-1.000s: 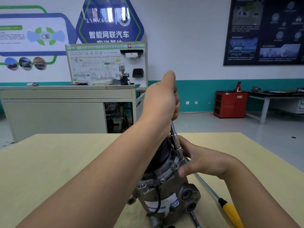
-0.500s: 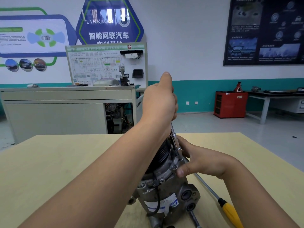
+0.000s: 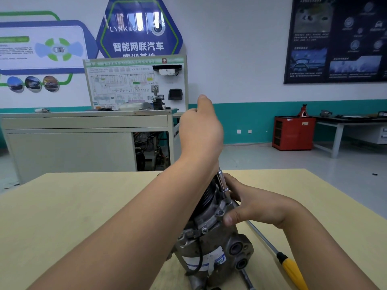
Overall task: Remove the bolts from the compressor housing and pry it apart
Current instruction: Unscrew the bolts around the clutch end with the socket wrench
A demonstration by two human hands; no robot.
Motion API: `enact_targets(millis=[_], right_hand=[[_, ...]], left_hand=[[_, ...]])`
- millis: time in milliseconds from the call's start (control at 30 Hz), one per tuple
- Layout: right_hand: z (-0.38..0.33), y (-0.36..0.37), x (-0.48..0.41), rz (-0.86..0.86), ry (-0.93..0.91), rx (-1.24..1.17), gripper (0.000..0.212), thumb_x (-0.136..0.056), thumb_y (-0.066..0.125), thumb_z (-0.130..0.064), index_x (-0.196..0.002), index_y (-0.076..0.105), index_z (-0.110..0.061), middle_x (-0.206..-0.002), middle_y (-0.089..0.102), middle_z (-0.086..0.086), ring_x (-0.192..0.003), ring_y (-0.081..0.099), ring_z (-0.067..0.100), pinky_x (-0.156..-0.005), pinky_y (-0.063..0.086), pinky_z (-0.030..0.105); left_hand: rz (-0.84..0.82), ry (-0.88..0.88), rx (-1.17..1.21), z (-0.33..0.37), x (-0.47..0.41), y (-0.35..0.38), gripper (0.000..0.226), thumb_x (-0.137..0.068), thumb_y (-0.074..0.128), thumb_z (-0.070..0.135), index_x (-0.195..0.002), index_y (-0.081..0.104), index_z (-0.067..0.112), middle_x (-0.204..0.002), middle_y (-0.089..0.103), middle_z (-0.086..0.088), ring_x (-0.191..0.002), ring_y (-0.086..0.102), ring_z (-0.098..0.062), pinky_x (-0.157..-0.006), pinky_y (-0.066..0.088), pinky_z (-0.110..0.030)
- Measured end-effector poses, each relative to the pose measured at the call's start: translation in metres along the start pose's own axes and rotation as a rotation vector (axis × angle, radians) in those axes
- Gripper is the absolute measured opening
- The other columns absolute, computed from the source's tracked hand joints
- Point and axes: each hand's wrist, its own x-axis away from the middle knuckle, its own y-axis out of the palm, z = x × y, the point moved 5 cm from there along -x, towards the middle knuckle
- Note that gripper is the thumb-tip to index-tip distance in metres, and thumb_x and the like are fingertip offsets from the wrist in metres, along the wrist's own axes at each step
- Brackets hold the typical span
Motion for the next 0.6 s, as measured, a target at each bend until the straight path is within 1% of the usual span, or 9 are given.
enact_targets(millis=[167, 333, 400, 467, 500, 600], right_hand=[[-0.0011, 0.0001, 0.0008, 0.000, -0.002, 0.000, 0.110, -0.034, 0.082, -0.068, -0.128, 0.029, -0.048, -0.131, 0.049, -0.019, -0.112, 0.051, -0.011, -0.084, 0.043, 0.007], [-0.0021, 0.0004, 0.0011, 0.006, -0.005, 0.000, 0.110, -0.033, 0.082, -0.068, -0.127, 0.029, -0.051, -0.131, 0.050, -0.019, -0.113, 0.050, -0.011, -0.085, 0.043, 0.007], [-0.0027, 0.0005, 0.0015, 0.007, -0.005, -0.001, 0.109, -0.034, 0.082, -0.068, -0.127, 0.030, -0.050, -0.131, 0.050, -0.019, -0.113, 0.051, -0.010, -0.084, 0.043, 0.007], [-0.0028, 0.0005, 0.0022, 0.008, -0.005, -0.005, 0.108, -0.035, 0.082, -0.067, -0.128, 0.030, -0.048, -0.130, 0.052, -0.018, -0.112, 0.051, -0.010, -0.084, 0.043, 0.007], [-0.0026, 0.0006, 0.0023, 0.010, -0.006, -0.005, 0.109, -0.036, 0.083, -0.066, -0.130, 0.030, -0.047, -0.130, 0.053, -0.017, -0.112, 0.052, -0.009, -0.085, 0.043, 0.008], [-0.0027, -0.0004, 0.0025, 0.029, -0.001, 0.005, 0.111, -0.038, 0.083, -0.065, -0.134, 0.029, -0.044, -0.130, 0.053, -0.016, -0.115, 0.051, -0.006, -0.089, 0.043, 0.010]], left_hand=[[0.059, 0.022, 0.027, 0.0002, 0.0001, -0.0007, 0.046, -0.099, 0.036, 0.031, -0.058, 0.021, 0.017, -0.045, 0.020, 0.005, -0.042, 0.015, -0.016, -0.047, 0.013, -0.026], [0.037, 0.014, 0.042, -0.0009, -0.0009, -0.0014, 0.045, -0.100, 0.036, 0.033, -0.059, 0.023, 0.018, -0.041, 0.022, 0.007, -0.040, 0.017, -0.015, -0.046, 0.013, -0.026], [-0.036, 0.001, 0.087, -0.0021, -0.0006, -0.0011, 0.040, -0.100, 0.034, 0.032, -0.063, 0.024, 0.021, -0.039, 0.021, 0.010, -0.035, 0.015, -0.011, -0.042, 0.014, -0.021], [-0.154, -0.027, 0.193, -0.0030, -0.0002, -0.0003, 0.036, -0.101, 0.032, 0.032, -0.066, 0.027, 0.024, -0.040, 0.019, 0.009, -0.033, 0.012, -0.008, -0.038, 0.011, -0.014], [-0.225, -0.054, 0.252, -0.0037, -0.0002, -0.0003, 0.036, -0.101, 0.031, 0.033, -0.066, 0.029, 0.023, -0.040, 0.019, 0.008, -0.032, 0.013, -0.007, -0.037, 0.010, -0.012], [-0.427, -0.163, 0.391, -0.0068, -0.0009, -0.0007, 0.044, -0.101, 0.028, 0.041, -0.065, 0.040, 0.019, -0.039, 0.021, 0.008, -0.033, 0.017, -0.005, -0.034, 0.013, -0.015]])
